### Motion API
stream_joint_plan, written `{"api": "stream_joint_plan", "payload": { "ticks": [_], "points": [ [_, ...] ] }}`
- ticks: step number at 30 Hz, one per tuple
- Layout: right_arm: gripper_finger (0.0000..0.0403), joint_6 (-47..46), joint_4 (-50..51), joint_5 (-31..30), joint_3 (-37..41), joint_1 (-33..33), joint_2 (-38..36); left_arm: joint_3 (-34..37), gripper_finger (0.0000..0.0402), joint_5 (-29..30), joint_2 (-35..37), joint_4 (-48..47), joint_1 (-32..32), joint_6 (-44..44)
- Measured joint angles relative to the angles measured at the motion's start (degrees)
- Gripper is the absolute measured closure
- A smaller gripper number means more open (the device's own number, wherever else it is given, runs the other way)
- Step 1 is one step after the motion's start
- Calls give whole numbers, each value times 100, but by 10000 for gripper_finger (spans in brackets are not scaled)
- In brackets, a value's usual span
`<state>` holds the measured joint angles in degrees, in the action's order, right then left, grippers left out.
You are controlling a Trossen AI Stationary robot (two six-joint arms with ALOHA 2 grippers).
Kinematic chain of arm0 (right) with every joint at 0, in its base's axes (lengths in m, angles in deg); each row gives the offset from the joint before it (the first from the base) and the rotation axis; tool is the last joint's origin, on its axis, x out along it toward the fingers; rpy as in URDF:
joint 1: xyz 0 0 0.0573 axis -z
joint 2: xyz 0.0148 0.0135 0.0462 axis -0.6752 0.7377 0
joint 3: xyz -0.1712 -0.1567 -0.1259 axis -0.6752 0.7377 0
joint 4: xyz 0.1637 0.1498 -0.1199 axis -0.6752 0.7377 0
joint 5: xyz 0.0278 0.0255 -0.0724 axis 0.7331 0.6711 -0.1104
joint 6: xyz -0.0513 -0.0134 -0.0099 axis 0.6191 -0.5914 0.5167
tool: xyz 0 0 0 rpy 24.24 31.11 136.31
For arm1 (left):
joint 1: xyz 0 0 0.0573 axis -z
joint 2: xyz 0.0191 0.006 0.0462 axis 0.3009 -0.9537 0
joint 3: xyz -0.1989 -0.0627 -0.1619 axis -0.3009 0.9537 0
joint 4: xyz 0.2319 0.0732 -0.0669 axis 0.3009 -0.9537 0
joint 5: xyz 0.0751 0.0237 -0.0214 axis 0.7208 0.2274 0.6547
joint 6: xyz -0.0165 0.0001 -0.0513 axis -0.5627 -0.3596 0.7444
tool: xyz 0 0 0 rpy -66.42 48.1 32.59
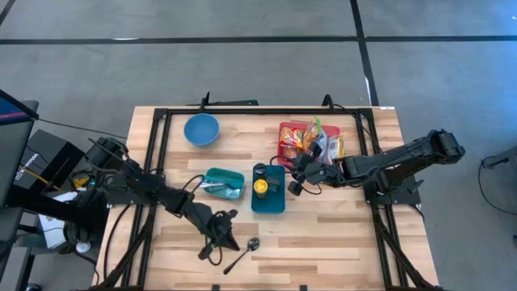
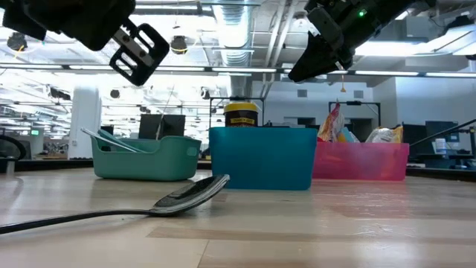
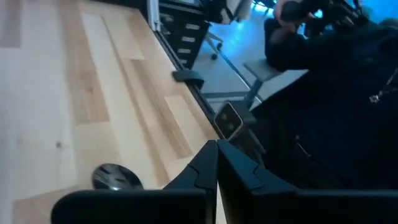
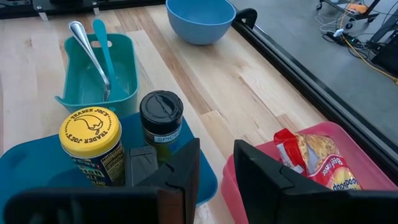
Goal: Pick & Place Food Item
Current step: Put the black spoon into the green bin
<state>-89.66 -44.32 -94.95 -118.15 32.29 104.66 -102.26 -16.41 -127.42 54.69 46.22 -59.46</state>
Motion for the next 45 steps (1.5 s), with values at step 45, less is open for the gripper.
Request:
{"api": "stream_joint_plan", "payload": {
  "ticks": [45],
  "points": [
    [310, -61, 50, 24, -2, 2, -2, -1008, 388, 34, -1765, -1016, -698, 498]
  ]
}}
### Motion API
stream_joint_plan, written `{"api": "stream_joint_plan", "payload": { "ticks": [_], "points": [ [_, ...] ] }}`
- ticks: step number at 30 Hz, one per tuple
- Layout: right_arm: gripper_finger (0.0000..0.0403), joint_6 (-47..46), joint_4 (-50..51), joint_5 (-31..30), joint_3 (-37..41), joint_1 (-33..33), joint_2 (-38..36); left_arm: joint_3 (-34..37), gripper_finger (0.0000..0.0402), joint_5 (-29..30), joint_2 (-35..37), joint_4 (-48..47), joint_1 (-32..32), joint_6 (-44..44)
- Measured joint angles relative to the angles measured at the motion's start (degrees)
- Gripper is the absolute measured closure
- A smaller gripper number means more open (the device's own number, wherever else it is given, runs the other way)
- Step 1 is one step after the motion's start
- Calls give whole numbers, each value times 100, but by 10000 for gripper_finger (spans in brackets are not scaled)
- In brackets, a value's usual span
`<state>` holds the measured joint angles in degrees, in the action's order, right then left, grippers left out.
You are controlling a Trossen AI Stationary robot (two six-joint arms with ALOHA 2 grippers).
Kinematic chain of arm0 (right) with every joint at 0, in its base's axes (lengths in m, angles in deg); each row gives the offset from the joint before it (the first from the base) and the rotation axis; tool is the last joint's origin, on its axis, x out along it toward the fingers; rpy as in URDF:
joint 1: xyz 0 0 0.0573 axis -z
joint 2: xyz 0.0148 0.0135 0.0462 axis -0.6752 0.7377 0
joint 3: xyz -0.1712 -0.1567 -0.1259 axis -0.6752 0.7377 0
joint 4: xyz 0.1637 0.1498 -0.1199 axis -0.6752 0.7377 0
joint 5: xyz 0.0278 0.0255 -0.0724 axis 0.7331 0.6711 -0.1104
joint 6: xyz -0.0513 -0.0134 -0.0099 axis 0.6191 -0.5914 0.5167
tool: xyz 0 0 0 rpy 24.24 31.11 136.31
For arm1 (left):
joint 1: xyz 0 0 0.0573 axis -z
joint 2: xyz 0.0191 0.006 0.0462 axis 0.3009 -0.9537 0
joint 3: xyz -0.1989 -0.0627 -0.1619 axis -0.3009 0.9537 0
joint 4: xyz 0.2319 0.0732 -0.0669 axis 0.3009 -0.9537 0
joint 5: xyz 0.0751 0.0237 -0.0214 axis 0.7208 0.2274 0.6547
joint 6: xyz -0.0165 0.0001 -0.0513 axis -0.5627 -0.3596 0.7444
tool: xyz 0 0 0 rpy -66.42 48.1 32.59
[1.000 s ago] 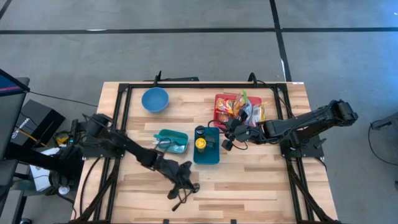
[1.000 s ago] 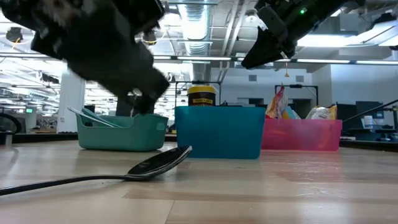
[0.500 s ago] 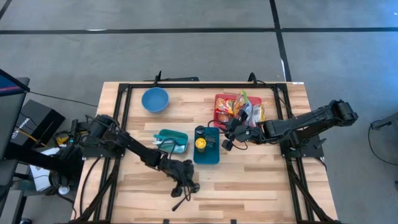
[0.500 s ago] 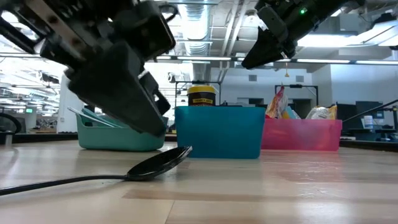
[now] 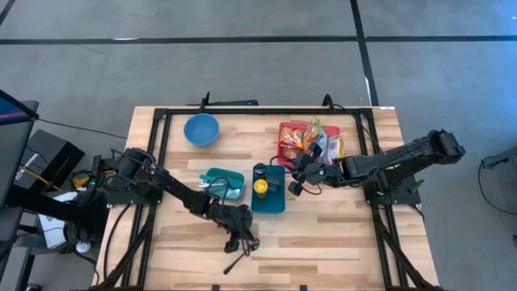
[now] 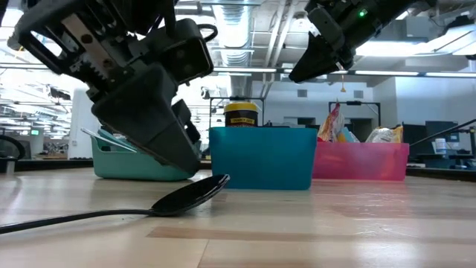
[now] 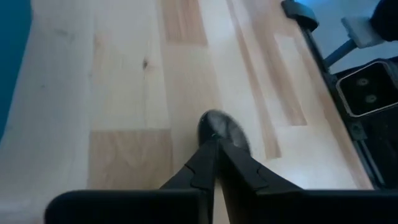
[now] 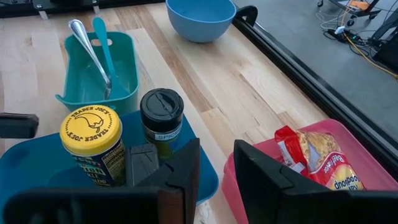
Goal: Pick & Place Food Item
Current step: Put the black spoon into the green bin
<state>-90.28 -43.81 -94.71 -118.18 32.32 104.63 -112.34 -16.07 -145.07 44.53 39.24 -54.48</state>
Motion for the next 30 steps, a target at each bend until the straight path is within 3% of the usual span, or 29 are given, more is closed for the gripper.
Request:
{"api": "stream_joint_plan", "payload": {
  "ticks": [13, 30],
  "points": [
    [310, 13, -4, 2, 0, 0, 0, 10, 298, 0, -57, -86, -51, 292],
    [310, 10, -9, 1, 0, -1, 0, -2, 291, -144, -376, 359, -38, 575]
  ]
}}
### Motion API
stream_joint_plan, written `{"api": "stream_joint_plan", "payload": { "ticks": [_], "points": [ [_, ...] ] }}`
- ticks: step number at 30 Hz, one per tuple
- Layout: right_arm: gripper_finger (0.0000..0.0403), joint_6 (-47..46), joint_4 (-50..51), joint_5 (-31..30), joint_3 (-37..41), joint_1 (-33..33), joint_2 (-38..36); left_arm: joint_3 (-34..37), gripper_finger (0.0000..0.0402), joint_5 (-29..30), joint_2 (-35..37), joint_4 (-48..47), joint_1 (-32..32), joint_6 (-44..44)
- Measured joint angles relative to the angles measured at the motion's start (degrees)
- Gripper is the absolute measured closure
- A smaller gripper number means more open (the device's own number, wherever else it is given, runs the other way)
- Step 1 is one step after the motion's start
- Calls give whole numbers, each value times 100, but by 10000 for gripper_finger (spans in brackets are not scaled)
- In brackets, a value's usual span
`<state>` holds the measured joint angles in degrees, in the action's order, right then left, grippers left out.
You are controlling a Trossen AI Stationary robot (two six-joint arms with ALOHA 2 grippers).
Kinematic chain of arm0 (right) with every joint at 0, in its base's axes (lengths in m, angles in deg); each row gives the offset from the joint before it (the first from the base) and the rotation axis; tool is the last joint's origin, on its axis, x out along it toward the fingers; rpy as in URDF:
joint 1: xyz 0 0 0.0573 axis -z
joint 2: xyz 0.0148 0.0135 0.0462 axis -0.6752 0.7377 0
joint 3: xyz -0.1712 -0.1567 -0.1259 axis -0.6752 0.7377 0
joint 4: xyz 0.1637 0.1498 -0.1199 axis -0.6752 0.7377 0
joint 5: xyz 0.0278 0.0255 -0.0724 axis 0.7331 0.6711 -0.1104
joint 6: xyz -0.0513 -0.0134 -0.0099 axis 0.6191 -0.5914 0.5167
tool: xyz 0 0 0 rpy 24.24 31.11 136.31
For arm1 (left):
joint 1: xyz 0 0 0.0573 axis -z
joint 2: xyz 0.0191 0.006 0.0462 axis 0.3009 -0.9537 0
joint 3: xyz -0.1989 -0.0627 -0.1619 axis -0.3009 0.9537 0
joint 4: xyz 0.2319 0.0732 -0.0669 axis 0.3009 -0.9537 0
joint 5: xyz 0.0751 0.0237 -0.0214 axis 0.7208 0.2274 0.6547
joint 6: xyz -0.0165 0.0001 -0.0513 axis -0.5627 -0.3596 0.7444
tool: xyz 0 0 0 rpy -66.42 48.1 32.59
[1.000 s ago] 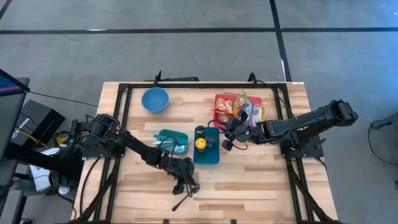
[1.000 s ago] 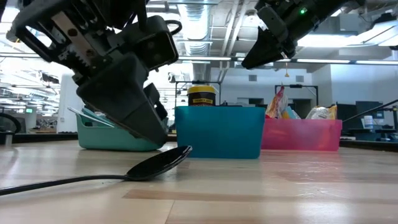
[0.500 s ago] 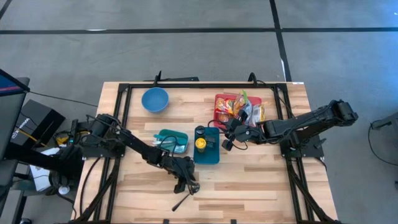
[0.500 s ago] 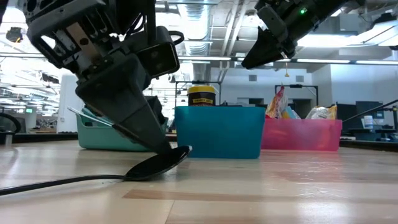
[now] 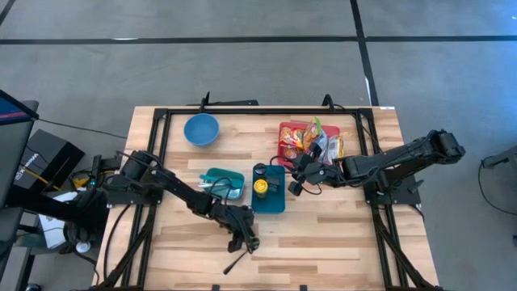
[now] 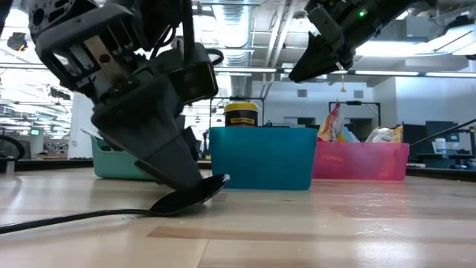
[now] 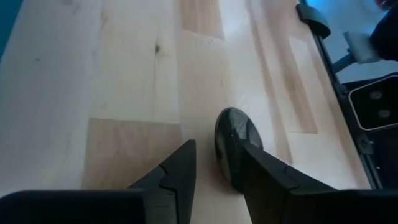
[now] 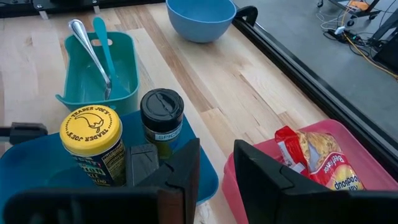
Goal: Pick & Place Food Item
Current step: Put the black spoon into the green bin
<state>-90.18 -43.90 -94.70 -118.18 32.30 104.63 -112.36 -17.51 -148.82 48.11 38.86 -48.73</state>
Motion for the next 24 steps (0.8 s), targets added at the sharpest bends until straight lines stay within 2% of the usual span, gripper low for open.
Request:
{"api": "stream_joint_plan", "payload": {
  "ticks": [12, 24],
  "points": [
    [310, -5, 2, 1, 0, 1, 0, -5, 296, -203, -134, 328, 8, -25],
    [310, -5, 2, 1, 0, 0, 0, 0, 358, -249, -136, 310, 9, -69]
  ]
}}
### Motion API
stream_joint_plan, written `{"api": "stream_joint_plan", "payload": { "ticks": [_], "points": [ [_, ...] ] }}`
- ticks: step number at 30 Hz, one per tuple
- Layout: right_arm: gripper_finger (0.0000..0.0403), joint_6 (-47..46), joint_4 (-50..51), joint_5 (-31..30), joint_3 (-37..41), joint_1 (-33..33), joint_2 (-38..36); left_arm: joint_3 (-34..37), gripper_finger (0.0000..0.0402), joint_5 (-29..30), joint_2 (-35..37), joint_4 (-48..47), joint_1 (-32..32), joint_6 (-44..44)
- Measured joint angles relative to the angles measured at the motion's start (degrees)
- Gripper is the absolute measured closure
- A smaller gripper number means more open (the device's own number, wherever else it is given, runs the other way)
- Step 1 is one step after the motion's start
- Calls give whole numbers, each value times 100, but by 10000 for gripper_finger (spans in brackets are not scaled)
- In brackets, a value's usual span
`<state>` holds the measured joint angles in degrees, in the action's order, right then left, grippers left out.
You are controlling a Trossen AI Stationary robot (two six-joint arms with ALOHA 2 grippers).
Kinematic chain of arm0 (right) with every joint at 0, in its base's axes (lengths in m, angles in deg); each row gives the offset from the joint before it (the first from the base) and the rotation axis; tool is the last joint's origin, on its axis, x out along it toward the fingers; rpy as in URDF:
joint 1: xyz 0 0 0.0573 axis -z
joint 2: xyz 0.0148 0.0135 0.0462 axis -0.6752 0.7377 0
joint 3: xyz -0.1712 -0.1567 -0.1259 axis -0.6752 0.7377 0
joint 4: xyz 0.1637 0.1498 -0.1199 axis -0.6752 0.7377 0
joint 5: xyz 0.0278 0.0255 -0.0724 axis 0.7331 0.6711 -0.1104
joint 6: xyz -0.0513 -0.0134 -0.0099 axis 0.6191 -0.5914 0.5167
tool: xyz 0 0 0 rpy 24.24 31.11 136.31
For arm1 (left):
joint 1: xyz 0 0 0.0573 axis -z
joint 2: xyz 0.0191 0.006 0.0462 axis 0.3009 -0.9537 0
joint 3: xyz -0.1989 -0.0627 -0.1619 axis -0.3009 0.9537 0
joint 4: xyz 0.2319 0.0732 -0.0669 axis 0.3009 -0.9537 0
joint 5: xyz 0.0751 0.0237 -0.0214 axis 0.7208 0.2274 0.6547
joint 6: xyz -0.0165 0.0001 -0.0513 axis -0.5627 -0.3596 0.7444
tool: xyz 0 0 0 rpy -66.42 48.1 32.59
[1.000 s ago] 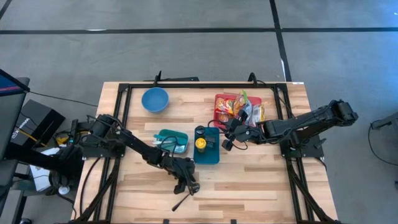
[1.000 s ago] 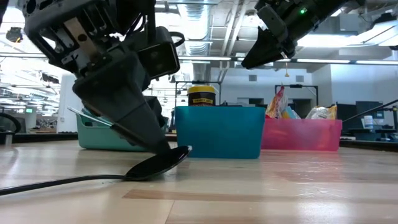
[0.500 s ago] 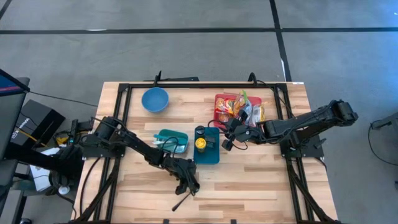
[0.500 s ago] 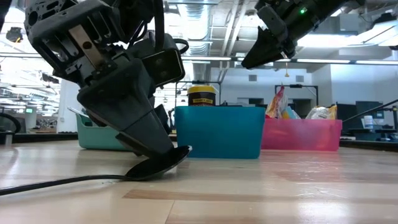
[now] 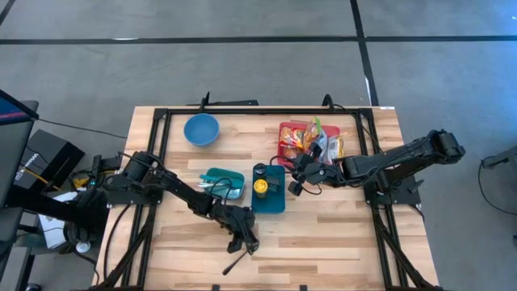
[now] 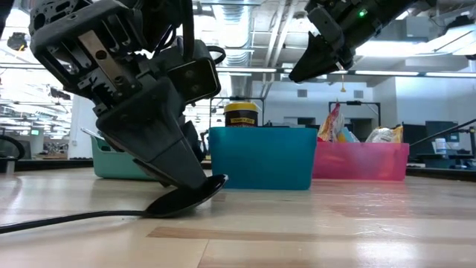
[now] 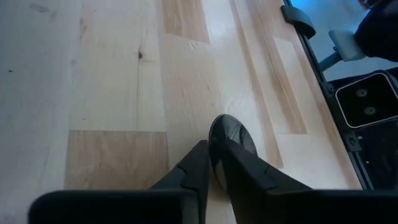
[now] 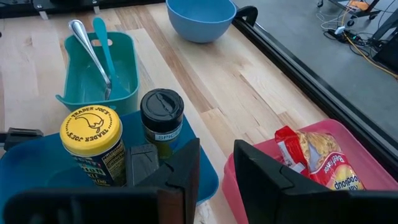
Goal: Pick & Place Food Item
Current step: Put the black spoon into the green bin
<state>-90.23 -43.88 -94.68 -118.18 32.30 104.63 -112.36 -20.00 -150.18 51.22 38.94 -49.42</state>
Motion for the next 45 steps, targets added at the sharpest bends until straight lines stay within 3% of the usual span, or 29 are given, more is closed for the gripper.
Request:
{"api": "stream_joint_plan", "payload": {
  "ticks": [7, 45],
  "points": [
    [310, 0, 0, 0, 0, -1, 0, 4, 380, -107, -4, 10, 4, -108],
    [310, 2, 0, 0, 0, -1, 0, 17, 398, -293, -3, 330, 2, -26]
  ]
}}
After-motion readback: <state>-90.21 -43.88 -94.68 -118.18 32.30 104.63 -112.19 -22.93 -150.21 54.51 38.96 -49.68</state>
